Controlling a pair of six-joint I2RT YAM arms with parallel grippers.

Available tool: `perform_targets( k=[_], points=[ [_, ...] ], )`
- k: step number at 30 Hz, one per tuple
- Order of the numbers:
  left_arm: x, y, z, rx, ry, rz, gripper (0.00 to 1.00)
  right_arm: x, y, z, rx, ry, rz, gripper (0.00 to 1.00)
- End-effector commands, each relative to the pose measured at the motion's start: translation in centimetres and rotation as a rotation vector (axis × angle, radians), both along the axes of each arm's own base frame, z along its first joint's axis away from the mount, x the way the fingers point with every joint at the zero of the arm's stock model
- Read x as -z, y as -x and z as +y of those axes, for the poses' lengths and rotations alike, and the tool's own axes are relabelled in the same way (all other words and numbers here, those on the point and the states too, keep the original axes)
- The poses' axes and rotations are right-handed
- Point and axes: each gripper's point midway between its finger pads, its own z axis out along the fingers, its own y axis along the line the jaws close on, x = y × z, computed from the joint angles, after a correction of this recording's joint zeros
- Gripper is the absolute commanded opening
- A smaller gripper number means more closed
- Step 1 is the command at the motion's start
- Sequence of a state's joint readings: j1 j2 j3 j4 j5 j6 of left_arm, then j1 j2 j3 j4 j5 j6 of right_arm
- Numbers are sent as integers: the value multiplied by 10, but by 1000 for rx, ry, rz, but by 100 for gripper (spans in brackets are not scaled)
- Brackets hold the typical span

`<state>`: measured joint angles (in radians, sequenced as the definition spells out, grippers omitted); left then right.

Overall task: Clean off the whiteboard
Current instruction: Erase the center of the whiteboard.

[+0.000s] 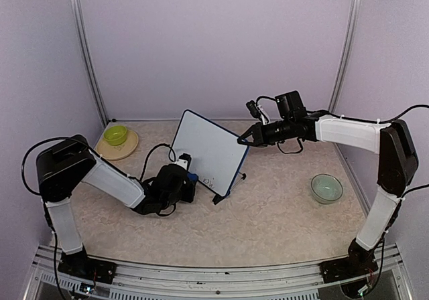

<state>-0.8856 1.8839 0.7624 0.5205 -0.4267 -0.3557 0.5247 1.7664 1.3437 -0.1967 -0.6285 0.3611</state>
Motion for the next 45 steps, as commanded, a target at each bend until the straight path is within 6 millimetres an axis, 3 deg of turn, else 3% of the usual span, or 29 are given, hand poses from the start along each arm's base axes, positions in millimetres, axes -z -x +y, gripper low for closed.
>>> perform_targets(
  k=[1, 6, 12, 20, 28, 32, 45],
  points=[
    [-20, -15, 1, -29, -1, -28, 9, -21, 1, 7, -37, -44, -41, 0],
    [-16, -21, -12, -9, -8, 0, 9, -20, 2, 7, -37, -48, -36, 0],
    [-6, -1, -20, 73, 5, 50, 9, -22, 1, 7, -35, -49, -40, 0],
    [19, 15, -5, 78, -84, 150, 9, -21, 1, 8, -36, -50, -38, 0],
    [32, 13, -3, 78, -138, 197, 9, -20, -1, 10, -40, -55, -33, 0],
    [21, 12, -12, 106, -115, 166, 9, -20, -1, 9, -38, -50, -35, 0],
    [-54, 1, -63, 181, 16, -26, 9, -20, -2, 10, -32, -54, -28, 0]
  ],
)
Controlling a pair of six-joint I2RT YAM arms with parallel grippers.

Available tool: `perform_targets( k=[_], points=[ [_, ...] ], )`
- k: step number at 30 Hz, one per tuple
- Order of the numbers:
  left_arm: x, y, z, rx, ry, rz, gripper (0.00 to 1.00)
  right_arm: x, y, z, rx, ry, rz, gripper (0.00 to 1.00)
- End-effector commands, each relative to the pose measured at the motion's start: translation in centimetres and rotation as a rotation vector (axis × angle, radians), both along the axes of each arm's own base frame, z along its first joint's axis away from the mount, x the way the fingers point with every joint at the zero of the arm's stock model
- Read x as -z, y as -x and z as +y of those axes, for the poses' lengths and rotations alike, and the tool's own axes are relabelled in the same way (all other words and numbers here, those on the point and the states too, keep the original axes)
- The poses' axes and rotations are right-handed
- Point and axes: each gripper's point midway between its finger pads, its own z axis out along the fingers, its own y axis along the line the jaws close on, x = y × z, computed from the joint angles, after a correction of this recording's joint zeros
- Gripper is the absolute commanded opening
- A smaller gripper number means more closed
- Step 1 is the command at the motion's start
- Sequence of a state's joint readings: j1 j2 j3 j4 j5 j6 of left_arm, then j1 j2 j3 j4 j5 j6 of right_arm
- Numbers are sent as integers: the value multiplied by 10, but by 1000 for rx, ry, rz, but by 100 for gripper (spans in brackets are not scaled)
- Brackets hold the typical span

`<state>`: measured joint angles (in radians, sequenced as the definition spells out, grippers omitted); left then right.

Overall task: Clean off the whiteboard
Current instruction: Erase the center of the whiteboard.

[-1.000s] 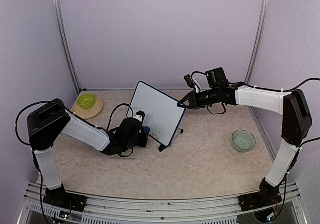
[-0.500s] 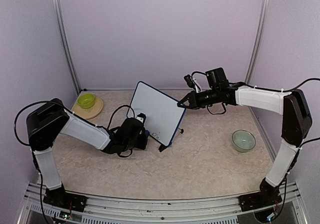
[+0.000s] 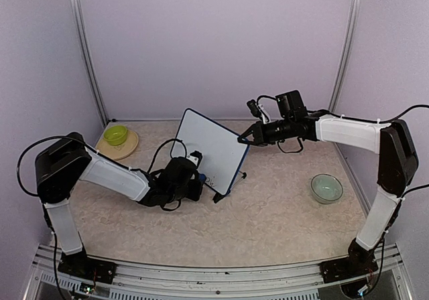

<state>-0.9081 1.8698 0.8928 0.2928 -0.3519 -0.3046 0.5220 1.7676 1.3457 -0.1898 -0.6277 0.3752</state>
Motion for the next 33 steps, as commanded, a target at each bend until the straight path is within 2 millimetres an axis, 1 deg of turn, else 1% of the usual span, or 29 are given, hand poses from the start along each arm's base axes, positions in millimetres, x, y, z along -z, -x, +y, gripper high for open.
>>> perform_targets(
  k=[1, 4, 6, 8, 12, 15, 21, 27, 30, 33],
  points=[
    [-50, -6, -39, 73, 104, -96, 9, -19, 1, 10, -41, -47, -34, 0],
    [-51, -8, -40, 69, 96, -94, 9, -20, 1, 10, -41, -47, -38, 0],
    [-45, -6, -40, 76, 85, -79, 9, -20, 2, 9, -40, -46, -38, 0],
    [-34, -5, -34, 59, 52, -60, 9, -19, 2, 9, -40, -47, -37, 0],
    [-5, -6, -13, -4, -33, -6, 9, -19, 2, 9, -42, -48, -38, 0],
    [10, 0, 0, -13, -76, 28, 9, -20, 2, 10, -44, -48, -39, 0],
    [28, 10, 9, 5, -108, 78, 9, -20, 2, 10, -46, -52, -39, 0],
    [39, 10, 12, 6, -127, 110, 9, -21, 3, 10, -45, -52, -39, 0],
    [35, 9, 10, 15, -118, 104, 9, -22, 3, 9, -44, -52, -42, 0],
    [23, 6, 4, 26, -93, 79, 9, -22, 3, 10, -44, -52, -39, 0]
  ],
)
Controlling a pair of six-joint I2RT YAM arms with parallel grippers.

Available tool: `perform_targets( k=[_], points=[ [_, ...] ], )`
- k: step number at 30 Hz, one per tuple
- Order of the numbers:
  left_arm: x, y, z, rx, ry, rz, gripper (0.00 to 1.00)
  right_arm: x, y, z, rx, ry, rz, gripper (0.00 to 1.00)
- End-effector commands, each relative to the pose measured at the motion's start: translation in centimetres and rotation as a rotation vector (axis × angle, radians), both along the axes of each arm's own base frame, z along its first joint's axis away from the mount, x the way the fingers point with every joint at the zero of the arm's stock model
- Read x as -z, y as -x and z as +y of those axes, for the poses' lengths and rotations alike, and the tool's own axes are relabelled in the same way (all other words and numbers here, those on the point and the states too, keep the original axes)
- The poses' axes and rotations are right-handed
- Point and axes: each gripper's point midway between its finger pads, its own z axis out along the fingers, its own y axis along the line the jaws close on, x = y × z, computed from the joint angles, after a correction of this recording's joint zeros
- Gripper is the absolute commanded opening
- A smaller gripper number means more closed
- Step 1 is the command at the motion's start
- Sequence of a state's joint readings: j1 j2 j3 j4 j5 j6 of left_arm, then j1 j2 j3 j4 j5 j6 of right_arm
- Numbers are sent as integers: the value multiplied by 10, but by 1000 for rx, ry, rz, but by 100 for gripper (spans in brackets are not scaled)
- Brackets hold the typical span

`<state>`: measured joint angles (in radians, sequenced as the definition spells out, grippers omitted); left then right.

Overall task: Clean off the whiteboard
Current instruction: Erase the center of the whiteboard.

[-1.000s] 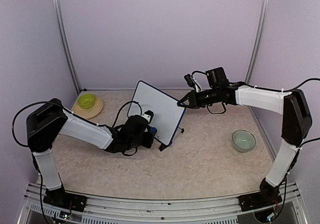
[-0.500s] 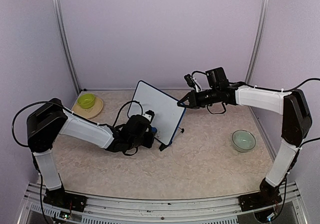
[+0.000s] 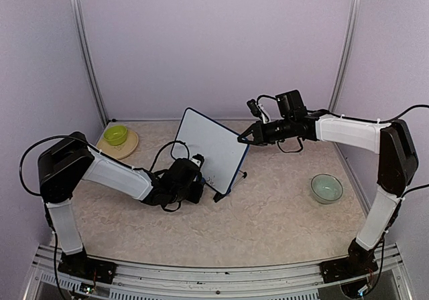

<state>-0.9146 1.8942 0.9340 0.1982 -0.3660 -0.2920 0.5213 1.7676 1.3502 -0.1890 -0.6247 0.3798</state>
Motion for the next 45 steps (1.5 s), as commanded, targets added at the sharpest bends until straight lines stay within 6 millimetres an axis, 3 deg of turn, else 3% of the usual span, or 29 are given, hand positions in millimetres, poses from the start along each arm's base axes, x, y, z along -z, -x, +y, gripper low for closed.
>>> perform_targets(
  k=[1, 7, 11, 21, 29, 35, 39, 45],
  points=[
    [3, 1, -2, 25, -1, 30, 9, -19, 4, 11, -50, -51, -36, 0],
    [-42, -8, -25, 62, 89, -54, 9, -18, 4, 13, -54, -51, -31, 0],
    [-50, -8, -33, 75, 94, -66, 9, -18, 4, 13, -54, -49, -33, 0],
    [-15, 12, -29, 96, 32, -6, 9, -14, 3, 14, -59, -45, -30, 0],
    [29, 25, -3, 54, -87, 92, 9, -18, 2, 14, -58, -44, -38, 0],
    [43, 22, 6, 21, -113, 131, 8, -18, 3, 14, -61, -43, -38, 0],
    [25, 16, 0, 25, -83, 91, 8, -20, 2, 14, -60, -40, -43, 0],
    [-34, 8, -32, 91, 58, -13, 9, -16, 1, 15, -61, -44, -30, 0]
  ],
)
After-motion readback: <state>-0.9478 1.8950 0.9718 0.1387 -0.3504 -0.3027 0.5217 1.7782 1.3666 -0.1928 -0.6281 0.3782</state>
